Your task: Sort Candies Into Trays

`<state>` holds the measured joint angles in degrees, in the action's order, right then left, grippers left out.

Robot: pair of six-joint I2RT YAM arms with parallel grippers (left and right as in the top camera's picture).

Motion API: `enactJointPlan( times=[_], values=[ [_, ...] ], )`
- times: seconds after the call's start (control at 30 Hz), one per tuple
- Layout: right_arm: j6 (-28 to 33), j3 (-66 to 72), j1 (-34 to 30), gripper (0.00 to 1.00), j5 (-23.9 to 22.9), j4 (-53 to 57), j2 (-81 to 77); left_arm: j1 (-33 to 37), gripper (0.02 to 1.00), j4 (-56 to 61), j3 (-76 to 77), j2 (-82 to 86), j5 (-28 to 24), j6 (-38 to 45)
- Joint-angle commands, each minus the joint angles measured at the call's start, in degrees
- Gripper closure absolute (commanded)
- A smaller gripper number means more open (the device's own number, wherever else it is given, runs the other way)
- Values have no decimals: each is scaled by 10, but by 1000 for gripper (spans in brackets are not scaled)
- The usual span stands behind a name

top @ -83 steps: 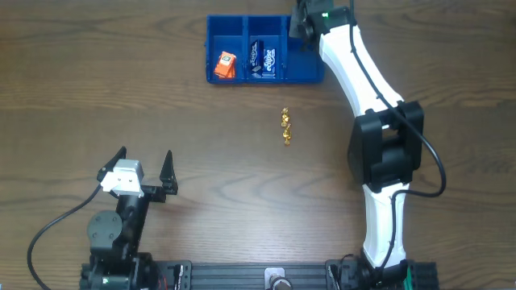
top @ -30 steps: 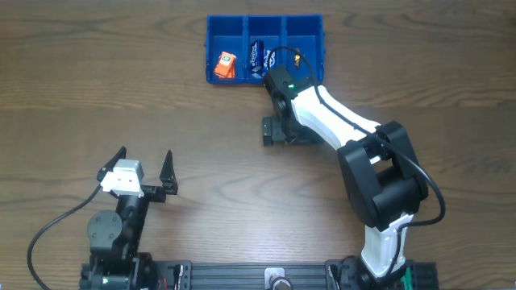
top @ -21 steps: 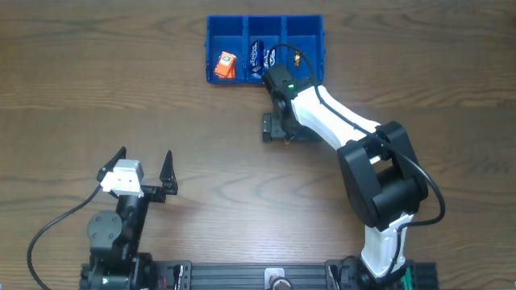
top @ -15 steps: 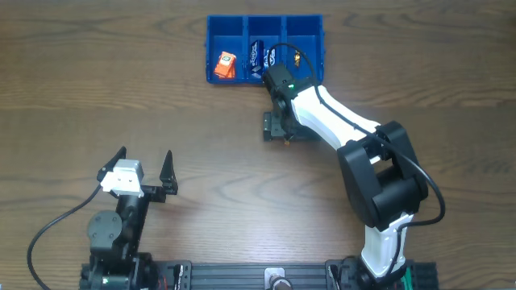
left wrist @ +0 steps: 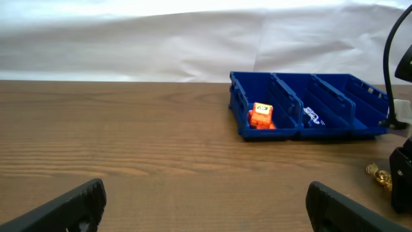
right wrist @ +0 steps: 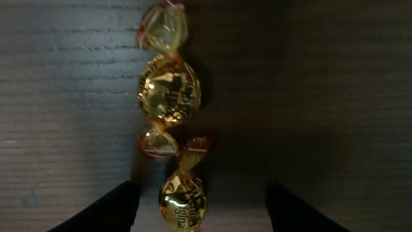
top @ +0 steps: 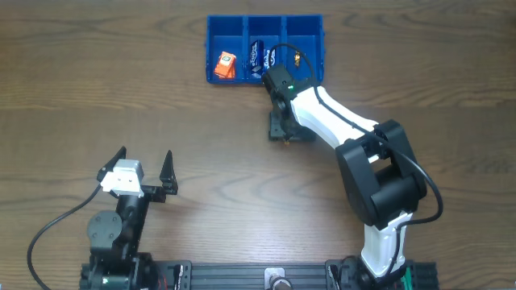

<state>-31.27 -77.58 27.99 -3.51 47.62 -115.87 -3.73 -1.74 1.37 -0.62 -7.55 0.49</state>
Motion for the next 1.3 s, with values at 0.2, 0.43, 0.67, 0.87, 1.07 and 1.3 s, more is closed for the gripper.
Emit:
enactJointPlan(
  times=[0.2, 0.43, 0.67, 0.87, 1.07, 1.3],
  values=[
    [-5, 4, 2, 529, -9, -7, -13, 4, 23, -20, -11, 4, -9, 8],
    [-7, 4, 2, 768, -9, -9, -21, 4, 23, -20, -11, 4, -9, 8],
    [-18, 4, 2, 921, -9, -8, -20, 4, 20, -20, -11, 4, -9, 8],
    [-17, 3, -5, 952, -11, 5, 29, 4, 20, -20, -11, 4, -9, 8],
    [-14, -30, -38, 963, -113, -3, 143, 4, 20, -21, -11, 4, -9, 8],
    [124, -88, -64, 958, -168, -145, 128, 4, 20, -21, -11, 4, -9, 8]
  ],
)
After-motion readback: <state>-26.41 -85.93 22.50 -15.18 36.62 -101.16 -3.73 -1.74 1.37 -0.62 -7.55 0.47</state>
